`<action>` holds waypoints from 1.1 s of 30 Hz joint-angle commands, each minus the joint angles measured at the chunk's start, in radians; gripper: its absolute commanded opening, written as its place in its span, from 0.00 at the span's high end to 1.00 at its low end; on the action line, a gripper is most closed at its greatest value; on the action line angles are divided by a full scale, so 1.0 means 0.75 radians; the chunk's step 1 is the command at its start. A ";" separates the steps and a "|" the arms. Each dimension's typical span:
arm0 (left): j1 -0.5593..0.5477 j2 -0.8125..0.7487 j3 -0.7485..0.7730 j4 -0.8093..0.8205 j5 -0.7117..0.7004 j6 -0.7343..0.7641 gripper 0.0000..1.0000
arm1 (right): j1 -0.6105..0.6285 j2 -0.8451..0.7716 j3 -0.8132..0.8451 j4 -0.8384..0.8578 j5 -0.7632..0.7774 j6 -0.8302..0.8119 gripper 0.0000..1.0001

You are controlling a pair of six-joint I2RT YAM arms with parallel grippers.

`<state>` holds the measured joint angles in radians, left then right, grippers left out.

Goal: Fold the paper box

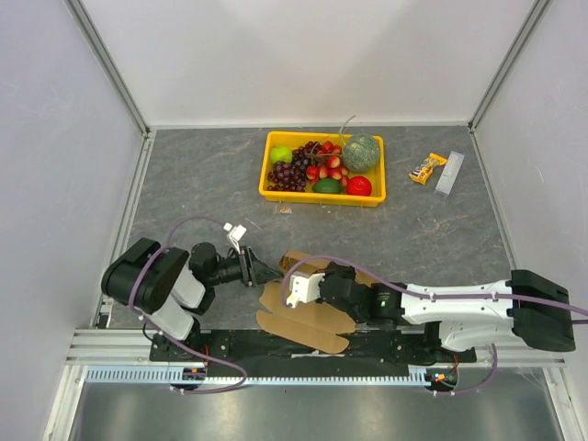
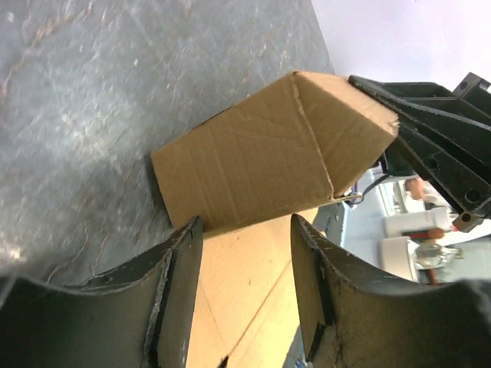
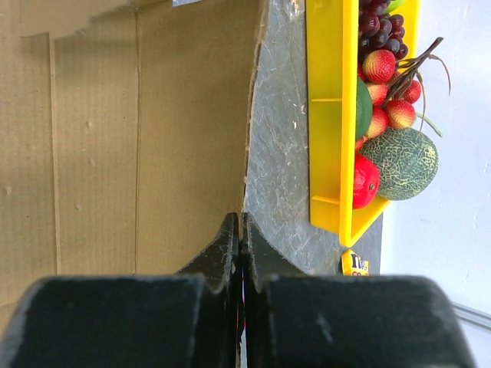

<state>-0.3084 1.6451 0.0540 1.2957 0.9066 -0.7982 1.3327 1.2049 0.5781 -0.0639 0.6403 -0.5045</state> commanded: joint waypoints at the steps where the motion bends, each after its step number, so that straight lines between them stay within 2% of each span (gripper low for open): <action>1: -0.071 -0.144 -0.031 0.155 -0.208 0.191 0.44 | 0.039 -0.011 -0.016 0.026 0.022 0.032 0.97; 8: -0.235 -0.544 0.026 -0.469 -0.515 0.397 0.43 | 0.103 0.046 -0.032 0.073 0.069 0.061 0.89; 14: -0.243 -0.782 0.049 -0.776 -0.640 0.461 0.39 | 0.129 0.052 -0.047 0.130 0.093 0.086 0.87; 23: -0.298 -0.750 0.038 -0.801 -0.687 0.459 0.39 | 0.142 0.022 -0.059 0.153 0.114 0.106 0.86; 33: -0.354 -0.731 0.040 -0.803 -0.777 0.461 0.39 | 0.158 0.017 -0.080 0.177 0.071 0.122 0.78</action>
<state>-0.5571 1.0828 0.0685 0.7025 0.3882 -0.4999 1.4387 1.2427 0.5316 0.0154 0.7036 -0.4343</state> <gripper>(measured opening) 0.613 0.195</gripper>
